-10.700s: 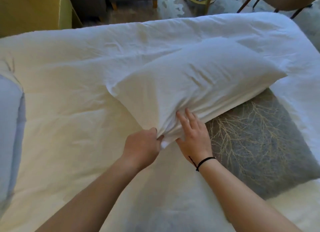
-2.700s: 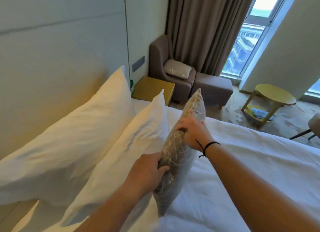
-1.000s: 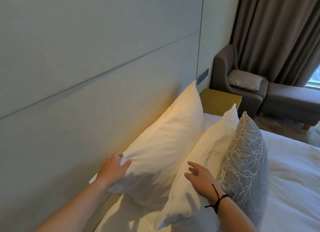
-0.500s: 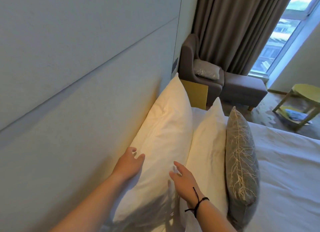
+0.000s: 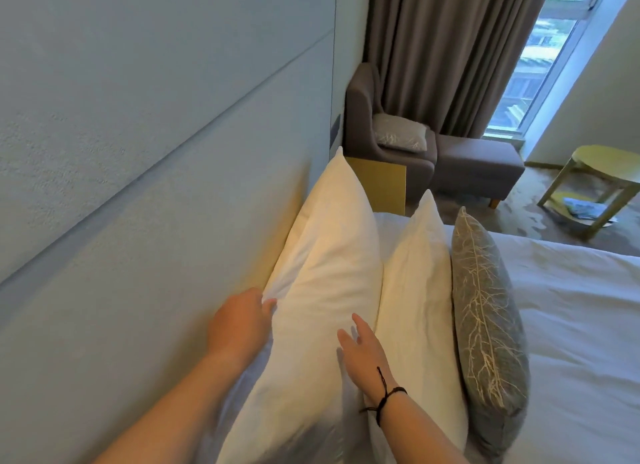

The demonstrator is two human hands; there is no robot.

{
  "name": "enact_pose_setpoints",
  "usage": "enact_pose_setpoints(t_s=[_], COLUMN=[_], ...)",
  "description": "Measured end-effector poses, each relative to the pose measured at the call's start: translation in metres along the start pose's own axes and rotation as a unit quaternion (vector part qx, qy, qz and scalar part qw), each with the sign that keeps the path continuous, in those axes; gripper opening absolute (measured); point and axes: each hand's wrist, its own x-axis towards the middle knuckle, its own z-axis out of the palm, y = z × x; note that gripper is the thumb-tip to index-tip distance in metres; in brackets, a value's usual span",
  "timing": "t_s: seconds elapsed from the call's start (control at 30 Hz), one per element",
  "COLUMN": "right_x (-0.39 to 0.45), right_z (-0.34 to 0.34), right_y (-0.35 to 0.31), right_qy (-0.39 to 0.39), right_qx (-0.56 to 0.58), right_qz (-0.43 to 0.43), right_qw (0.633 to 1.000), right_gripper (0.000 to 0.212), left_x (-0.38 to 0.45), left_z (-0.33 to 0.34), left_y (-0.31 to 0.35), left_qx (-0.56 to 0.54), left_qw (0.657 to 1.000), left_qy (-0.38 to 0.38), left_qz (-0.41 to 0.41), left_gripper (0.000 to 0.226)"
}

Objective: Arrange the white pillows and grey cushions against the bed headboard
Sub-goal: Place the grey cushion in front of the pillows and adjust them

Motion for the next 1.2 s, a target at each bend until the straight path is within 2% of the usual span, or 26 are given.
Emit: enact_pose_setpoints(t_s=[0.1, 0.27, 0.33, 0.47, 0.53, 0.6, 0.7, 0.83, 0.93, 0.97, 1.0, 1.07, 1.13, 1.2], right_x=[0.007, 0.013, 0.021, 0.048, 0.061, 0.075, 0.096, 0.116, 0.125, 0.128, 0.131, 0.136, 0.137, 0.136], right_z=[0.01, 0.023, 0.017, -0.001, -0.007, -0.011, -0.014, -0.016, -0.013, -0.012, -0.01, -0.003, 0.007, 0.02], right_y=[-0.006, 0.001, 0.007, 0.015, 0.014, 0.013, 0.011, 0.002, -0.001, 0.0, 0.001, 0.003, 0.002, 0.001], right_qy=[0.026, -0.023, -0.011, 0.017, 0.021, 0.03, 0.052, 0.081, 0.087, 0.088, 0.091, 0.095, 0.085, 0.068], right_qx=[0.054, 0.012, -0.003, -0.015, -0.007, 0.007, 0.036, 0.043, 0.053, 0.044, 0.033, 0.01, -0.028, -0.067], right_qz=[0.0, -0.028, -0.027, -0.005, -0.008, -0.014, -0.015, -0.007, -0.008, -0.011, -0.015, -0.024, -0.046, -0.07], right_qw=[0.998, 0.999, 1.0, 1.0, 1.0, 0.999, 0.998, 0.996, 0.995, 0.995, 0.995, 0.995, 0.995, 0.993], right_gripper=[0.057, 0.057, 0.056, 0.057, 0.058, 0.058, 0.058, 0.057, 0.057, 0.058, 0.058, 0.059, 0.059, 0.058], left_x=[-0.001, -0.002, 0.016, 0.075, 0.109, 0.143, 0.191, 0.239, 0.254, 0.257, 0.261, 0.271, 0.283, 0.293], left_z=[-0.012, -0.004, 0.0, 0.012, 0.018, 0.026, 0.04, 0.06, 0.071, 0.07, 0.067, 0.052, 0.034, 0.022], left_y=[-0.01, 0.004, 0.013, 0.044, 0.064, 0.084, 0.112, 0.144, 0.155, 0.155, 0.153, 0.147, 0.137, 0.126], left_qx=[0.112, 0.197, 0.176, 0.032, -0.002, -0.019, -0.052, -0.034, 0.079, 0.159, 0.253, 0.41, 0.507, 0.562], left_qw=[0.992, 0.979, 0.984, 0.996, 0.994, 0.99, 0.986, 0.988, 0.983, 0.968, 0.937, 0.854, 0.789, 0.752], left_qy=[0.059, 0.023, 0.002, -0.08, -0.11, -0.129, -0.126, -0.093, -0.059, -0.039, -0.006, 0.039, 0.057, 0.08], left_qz=[0.01, 0.039, 0.037, -0.001, 0.019, 0.06, 0.092, 0.115, 0.154, 0.19, 0.239, 0.317, 0.341, 0.334], left_gripper=[0.03, 0.026, 0.027, 0.043, 0.049, 0.047, 0.03, 0.013, 0.009, 0.005, 0.009, 0.019, 0.019, 0.014])
